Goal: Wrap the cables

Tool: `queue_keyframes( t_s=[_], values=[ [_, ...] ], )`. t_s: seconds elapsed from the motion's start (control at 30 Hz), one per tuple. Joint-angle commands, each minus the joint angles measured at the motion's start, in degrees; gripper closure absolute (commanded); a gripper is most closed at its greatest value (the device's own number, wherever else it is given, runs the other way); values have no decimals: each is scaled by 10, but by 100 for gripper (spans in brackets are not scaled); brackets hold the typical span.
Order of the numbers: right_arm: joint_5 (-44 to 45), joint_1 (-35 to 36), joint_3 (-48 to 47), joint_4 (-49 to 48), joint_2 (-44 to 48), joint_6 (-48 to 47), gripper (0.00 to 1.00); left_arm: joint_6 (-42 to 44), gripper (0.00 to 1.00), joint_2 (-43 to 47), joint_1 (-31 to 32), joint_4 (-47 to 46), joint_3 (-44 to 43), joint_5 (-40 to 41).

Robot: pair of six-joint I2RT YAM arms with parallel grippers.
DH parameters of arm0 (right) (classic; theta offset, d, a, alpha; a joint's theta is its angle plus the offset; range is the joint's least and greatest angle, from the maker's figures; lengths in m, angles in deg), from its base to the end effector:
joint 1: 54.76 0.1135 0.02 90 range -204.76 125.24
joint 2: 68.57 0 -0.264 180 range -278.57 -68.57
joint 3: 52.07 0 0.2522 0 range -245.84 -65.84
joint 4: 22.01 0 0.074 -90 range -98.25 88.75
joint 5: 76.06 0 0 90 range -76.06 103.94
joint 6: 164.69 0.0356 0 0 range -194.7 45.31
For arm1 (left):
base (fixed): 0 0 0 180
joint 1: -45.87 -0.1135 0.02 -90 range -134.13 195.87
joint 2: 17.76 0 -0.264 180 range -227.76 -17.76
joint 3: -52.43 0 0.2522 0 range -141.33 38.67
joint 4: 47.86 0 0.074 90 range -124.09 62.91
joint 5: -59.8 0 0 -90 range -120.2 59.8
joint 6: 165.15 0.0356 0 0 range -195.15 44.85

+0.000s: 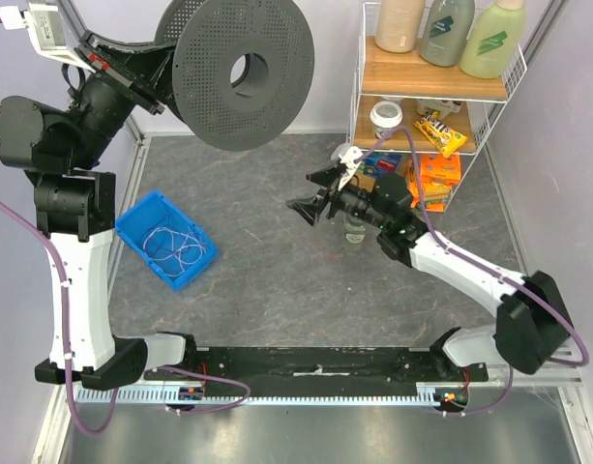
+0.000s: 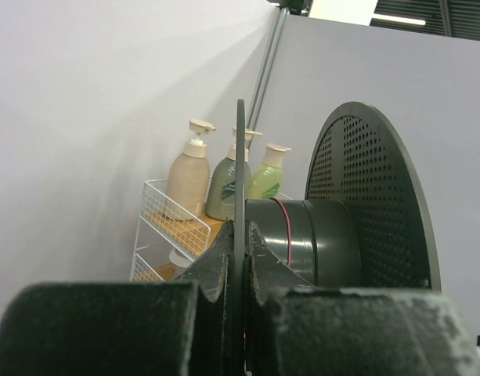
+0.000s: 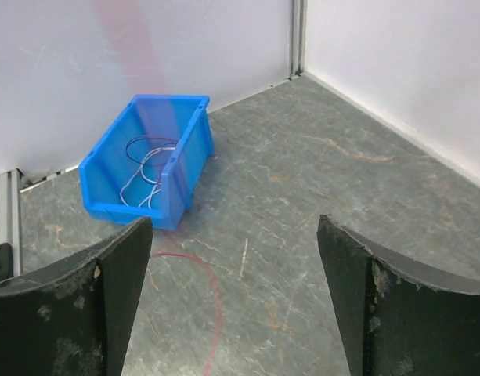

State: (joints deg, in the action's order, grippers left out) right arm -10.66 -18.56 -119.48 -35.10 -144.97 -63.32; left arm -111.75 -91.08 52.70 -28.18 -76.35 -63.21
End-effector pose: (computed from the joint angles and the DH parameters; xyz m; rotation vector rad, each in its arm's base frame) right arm 0.2439 0.1969 0.3383 -0.6860 1.4319 0.9782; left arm 0.1679 -0.0396 0.6349 0.2894 1.0668 -0.9547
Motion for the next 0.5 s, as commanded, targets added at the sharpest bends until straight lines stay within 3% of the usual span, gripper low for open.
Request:
queue_keyframes(
  t_s=[0.0, 0.13, 0.2, 0.23, 0.47],
  values=[
    [32, 26, -29, -114, -40, 43, 17, -39, 99, 15, -1, -51, 5, 28],
    [45, 33, -12, -109, -48, 28, 75, -21, 98, 23, -2, -28, 3, 73],
    [40, 36, 11, -98, -42, 29, 97, -1, 98, 22, -2, 1, -4, 128],
    [38, 40, 22, -93, -34, 28, 100, 8, 99, 23, -2, 13, -4, 151],
    [-11, 98, 62, 20, 31, -41, 100, 43, 98, 24, -2, 66, 44, 327]
  ],
)
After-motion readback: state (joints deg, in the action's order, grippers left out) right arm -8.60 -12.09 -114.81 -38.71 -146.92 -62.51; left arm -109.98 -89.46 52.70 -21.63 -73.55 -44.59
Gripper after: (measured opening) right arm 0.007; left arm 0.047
